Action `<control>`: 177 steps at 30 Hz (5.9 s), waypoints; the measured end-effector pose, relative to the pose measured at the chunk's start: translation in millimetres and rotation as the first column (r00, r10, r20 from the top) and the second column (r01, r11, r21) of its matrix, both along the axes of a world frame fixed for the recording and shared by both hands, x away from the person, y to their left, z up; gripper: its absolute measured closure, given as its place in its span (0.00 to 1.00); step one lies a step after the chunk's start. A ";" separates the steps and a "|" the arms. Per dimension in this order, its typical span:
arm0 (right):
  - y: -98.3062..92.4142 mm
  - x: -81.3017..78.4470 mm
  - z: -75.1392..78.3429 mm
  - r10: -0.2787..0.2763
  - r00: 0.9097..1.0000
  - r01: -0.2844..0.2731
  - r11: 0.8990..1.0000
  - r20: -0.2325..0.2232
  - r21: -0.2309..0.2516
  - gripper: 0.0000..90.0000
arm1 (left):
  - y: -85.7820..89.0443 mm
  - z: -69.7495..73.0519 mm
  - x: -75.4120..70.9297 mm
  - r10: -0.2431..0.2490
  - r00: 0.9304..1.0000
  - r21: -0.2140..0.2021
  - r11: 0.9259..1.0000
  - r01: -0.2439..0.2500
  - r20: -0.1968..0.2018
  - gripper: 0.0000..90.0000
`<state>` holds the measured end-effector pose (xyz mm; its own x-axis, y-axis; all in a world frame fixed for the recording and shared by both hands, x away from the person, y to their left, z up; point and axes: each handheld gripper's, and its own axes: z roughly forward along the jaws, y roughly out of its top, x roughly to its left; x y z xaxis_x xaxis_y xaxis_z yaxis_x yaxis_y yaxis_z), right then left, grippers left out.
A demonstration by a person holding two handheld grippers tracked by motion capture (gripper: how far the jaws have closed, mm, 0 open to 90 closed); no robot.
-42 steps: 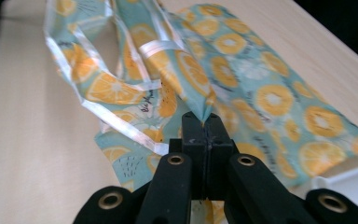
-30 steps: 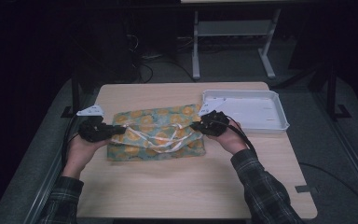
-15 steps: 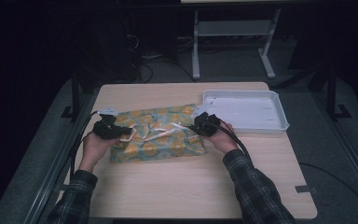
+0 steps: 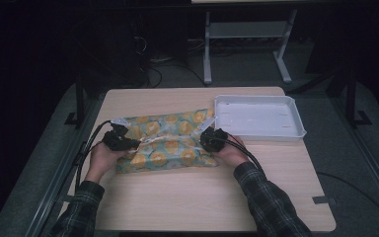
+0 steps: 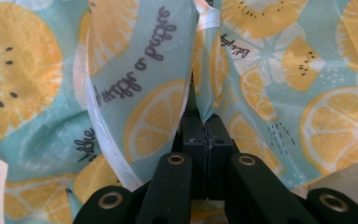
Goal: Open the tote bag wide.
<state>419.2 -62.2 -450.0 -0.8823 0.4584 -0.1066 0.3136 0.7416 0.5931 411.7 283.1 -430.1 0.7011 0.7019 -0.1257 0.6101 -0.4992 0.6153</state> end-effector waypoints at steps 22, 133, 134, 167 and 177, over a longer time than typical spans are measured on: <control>-27.5 -53.2 9.3 0.109 0.991 -0.107 0.994 -0.080 0.024 0.97 | -1.9 9.3 -48.5 -0.108 0.993 -0.009 0.994 0.107 -0.055 0.96; 34.2 65.0 49.7 -0.025 0.993 0.045 0.982 -0.112 0.181 0.63 | 57.7 25.4 -126.3 -0.005 0.999 -0.025 1.000 0.006 0.038 0.42; 33.4 62.6 52.5 -0.025 0.993 0.046 0.982 -0.116 0.184 0.61 | 57.5 25.7 -126.3 -0.006 0.999 -0.023 1.000 0.006 0.038 0.42; -60.9 -39.6 68.6 -0.064 0.989 0.095 0.967 -0.134 0.236 0.48 | 27.2 57.9 -100.6 -0.062 0.993 -0.055 0.996 0.068 0.104 0.43; -64.4 -37.2 55.5 -0.059 0.985 0.097 0.967 -0.165 0.234 0.47 | 6.2 66.0 -75.8 -0.066 0.990 -0.082 0.994 0.076 0.121 0.43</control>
<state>382.0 -126.6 -394.5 -0.8398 0.5215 0.1507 0.4672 0.5530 0.6899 336.0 289.3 -364.1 0.7623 0.6399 -0.0970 0.4954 -0.4805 0.7237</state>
